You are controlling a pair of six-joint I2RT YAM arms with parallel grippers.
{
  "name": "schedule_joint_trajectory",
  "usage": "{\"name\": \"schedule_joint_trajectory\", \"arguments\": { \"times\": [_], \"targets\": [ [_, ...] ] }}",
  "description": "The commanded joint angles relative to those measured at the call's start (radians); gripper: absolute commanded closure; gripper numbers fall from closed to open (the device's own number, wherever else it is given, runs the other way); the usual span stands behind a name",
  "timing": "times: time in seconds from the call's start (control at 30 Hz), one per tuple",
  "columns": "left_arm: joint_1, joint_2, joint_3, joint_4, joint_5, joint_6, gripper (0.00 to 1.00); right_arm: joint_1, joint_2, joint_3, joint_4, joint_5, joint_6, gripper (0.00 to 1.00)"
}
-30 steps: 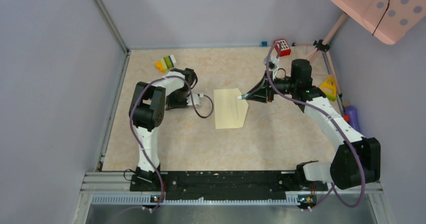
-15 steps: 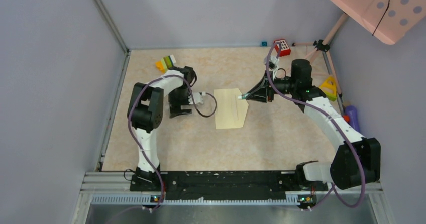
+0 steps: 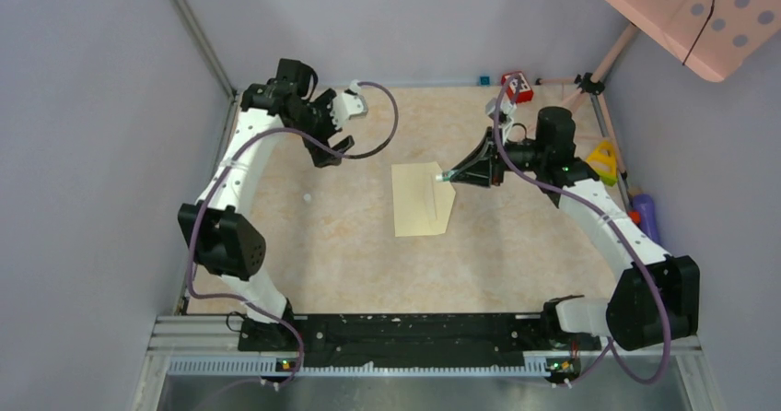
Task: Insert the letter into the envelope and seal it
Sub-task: Place the solid glue cap at the center of the board, then unscrew the solid glue.
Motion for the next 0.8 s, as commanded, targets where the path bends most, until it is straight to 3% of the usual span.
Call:
{"name": "schedule_joint_trajectory", "arguments": {
  "times": [0.0,0.2,0.4,0.6,0.77],
  "targets": [
    [-0.006,-0.094,-0.056,0.137,0.375,-0.154,0.01,-0.011,-0.028,-0.019,0.136,-0.09,0.078,1.0],
    [-0.061,-0.163,-0.161,0.377,0.635,-0.433,0.02,-0.01,-0.025,-0.07,0.272,-0.13,0.185,1.0],
    [-0.196,-0.208,-0.283,0.623,0.658,-0.691,0.01,0.01,-0.005,-0.086,0.307,-0.126,0.205,1.0],
    [-0.321,-0.198,-0.334,0.743,0.68,-0.856,0.01,0.024,0.014,-0.092,0.308,-0.109,0.195,1.0],
    [-0.36,-0.183,-0.349,0.798,0.688,-0.925,0.03,0.034,0.015,-0.1,0.304,-0.105,0.179,1.0]
  ]
}}
